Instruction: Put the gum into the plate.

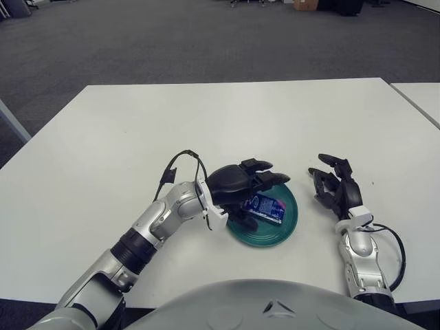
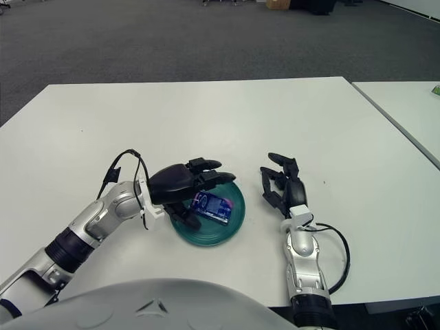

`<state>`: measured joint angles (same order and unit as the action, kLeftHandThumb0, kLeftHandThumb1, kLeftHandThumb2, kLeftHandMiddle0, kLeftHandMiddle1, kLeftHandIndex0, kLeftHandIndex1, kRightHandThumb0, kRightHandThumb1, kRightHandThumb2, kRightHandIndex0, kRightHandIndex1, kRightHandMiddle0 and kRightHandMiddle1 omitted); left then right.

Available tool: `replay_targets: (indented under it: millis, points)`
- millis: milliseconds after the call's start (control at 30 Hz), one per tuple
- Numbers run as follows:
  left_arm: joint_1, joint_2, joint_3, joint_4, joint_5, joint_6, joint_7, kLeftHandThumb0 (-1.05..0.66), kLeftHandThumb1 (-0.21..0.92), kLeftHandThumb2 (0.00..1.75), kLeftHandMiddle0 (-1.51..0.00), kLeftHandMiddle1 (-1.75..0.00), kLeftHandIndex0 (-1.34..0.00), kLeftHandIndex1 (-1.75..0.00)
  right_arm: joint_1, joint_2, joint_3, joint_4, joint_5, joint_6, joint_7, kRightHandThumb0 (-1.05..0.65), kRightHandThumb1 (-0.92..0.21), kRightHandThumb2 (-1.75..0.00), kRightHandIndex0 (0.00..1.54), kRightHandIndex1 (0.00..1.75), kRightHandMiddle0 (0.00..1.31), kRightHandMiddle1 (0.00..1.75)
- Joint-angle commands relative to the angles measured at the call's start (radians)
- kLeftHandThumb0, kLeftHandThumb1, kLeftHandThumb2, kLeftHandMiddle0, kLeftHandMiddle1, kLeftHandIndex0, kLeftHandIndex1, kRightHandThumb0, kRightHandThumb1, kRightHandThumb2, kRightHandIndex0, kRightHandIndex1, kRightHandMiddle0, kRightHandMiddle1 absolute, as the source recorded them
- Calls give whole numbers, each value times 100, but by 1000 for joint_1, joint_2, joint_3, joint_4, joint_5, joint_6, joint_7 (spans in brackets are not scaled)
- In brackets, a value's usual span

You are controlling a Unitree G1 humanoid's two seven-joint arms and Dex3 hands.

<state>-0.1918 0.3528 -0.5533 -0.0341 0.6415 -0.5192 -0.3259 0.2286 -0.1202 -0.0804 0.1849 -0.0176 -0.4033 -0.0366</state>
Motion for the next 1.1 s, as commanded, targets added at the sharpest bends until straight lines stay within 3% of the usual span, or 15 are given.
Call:
replay_targets:
  millis: [0, 333, 433, 533, 633, 767, 900, 1000, 1067]
  points:
    - [-8, 3, 9, 11, 8, 5, 10, -105, 92, 33, 0, 0, 0, 0, 58, 54, 40, 150, -13, 46, 6, -54, -92, -58, 41, 33, 0, 99]
    - [-7, -1, 20, 12, -28, 18, -5, -105, 92, 29, 0, 0, 0, 0, 41, 58, 30, 186, 16, 24, 33, -56, -90, -56, 47, 33, 0, 98]
    - [13, -24, 52, 30, -50, 33, 45, -105, 92, 27, 0, 0, 0, 0, 38, 65, 26, 194, 40, 12, 54, -55, -88, -55, 49, 35, 1, 98]
    - [43, -57, 96, 57, -67, 54, 122, -105, 92, 25, 0, 0, 0, 0, 36, 73, 26, 200, 51, 5, 59, -51, -80, -65, 53, 46, 3, 98]
    - [123, -151, 165, 56, -117, 128, 240, -105, 92, 28, -1, 0, -2, -1, 34, 76, 24, 203, 51, 0, 51, -47, -73, -75, 55, 58, 4, 99]
    - [207, -253, 246, 50, -169, 218, 365, -105, 92, 34, -15, -4, 0, -33, 32, 80, 21, 204, 44, 1, 37, -43, -68, -82, 57, 67, 5, 100]
    - [275, -298, 342, 60, -238, 338, 414, -105, 92, 44, -17, -4, 0, -39, 31, 83, 19, 200, 39, 3, 28, -41, -66, -85, 58, 71, 5, 100]
    - [333, -332, 372, 16, -279, 411, 418, -104, 92, 50, -17, -3, 0, -37, 33, 85, 20, 195, 36, 6, 21, -40, -66, -85, 59, 73, 6, 100]
    - [356, -349, 396, 9, -322, 452, 410, -100, 92, 63, -18, -3, 0, -37, 34, 86, 21, 191, 35, 9, 17, -40, -66, -86, 60, 75, 6, 100]
